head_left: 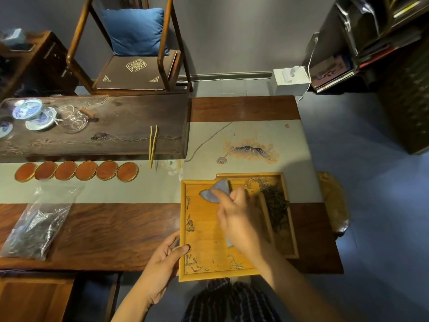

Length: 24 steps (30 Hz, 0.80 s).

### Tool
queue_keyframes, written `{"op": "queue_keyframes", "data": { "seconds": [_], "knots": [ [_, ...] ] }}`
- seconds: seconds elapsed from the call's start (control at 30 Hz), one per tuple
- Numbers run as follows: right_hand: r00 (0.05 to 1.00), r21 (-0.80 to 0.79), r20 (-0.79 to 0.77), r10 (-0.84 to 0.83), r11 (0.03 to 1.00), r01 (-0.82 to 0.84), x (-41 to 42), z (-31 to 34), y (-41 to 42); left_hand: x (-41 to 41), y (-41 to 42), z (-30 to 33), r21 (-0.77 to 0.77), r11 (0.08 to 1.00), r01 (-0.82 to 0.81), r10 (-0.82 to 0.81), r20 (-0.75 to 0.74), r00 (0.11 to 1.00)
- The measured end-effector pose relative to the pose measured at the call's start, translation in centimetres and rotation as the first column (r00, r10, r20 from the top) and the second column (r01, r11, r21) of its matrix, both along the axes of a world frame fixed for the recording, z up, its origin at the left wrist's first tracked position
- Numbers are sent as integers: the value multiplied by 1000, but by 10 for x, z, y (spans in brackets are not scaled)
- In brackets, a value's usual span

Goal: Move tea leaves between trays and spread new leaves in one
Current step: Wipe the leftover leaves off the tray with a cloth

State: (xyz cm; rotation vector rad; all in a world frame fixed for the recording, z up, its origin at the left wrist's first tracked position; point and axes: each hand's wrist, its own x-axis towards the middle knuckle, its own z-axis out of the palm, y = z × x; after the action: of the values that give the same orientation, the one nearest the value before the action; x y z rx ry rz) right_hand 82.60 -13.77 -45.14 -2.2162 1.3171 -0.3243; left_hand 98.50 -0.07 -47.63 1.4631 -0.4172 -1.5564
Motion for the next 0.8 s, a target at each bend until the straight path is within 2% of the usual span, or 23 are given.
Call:
{"op": "queue_keyframes", "data": {
  "seconds": [0.07, 0.27, 0.4, 0.5, 0.57, 0.63, 0.67, 0.8],
  "knots": [
    [994, 13, 15, 111, 994, -111, 17, 8, 14, -2, -2, 1, -3, 1000, -7, 7, -18, 1000],
    [976, 65, -129, 174, 984, -167, 31, -5, 27, 0, -2, -1, -12, 1000, -10, 9, -38, 999],
    [995, 86, -94, 33, 996, -25, 12, -11, 10, 2, 3, -3, -15, 1000, -8, 8, -13, 1000],
    [997, 174, 42, -71, 983, 62, -10, -23, -7, 5, 4, -4, -23, 1000, -1, 2, 18, 1000],
    [994, 130, -58, -93, 986, 100, -22, -26, -18, 7, 5, -3, -23, 1000, 7, -7, 18, 1000],
    [984, 96, -91, -155, 982, 164, -30, -25, -25, 8, 5, -3, -25, 1000, 8, -8, 17, 1000],
    [983, 78, -73, -168, 982, 174, -31, -22, -25, 8, 5, -3, -27, 1000, 7, -6, 14, 1000],
    [975, 6, 203, -95, 995, 96, -8, -2, -3, 5, 0, -3, -38, 999, 7, -7, 23, 1000]
  ]
}}
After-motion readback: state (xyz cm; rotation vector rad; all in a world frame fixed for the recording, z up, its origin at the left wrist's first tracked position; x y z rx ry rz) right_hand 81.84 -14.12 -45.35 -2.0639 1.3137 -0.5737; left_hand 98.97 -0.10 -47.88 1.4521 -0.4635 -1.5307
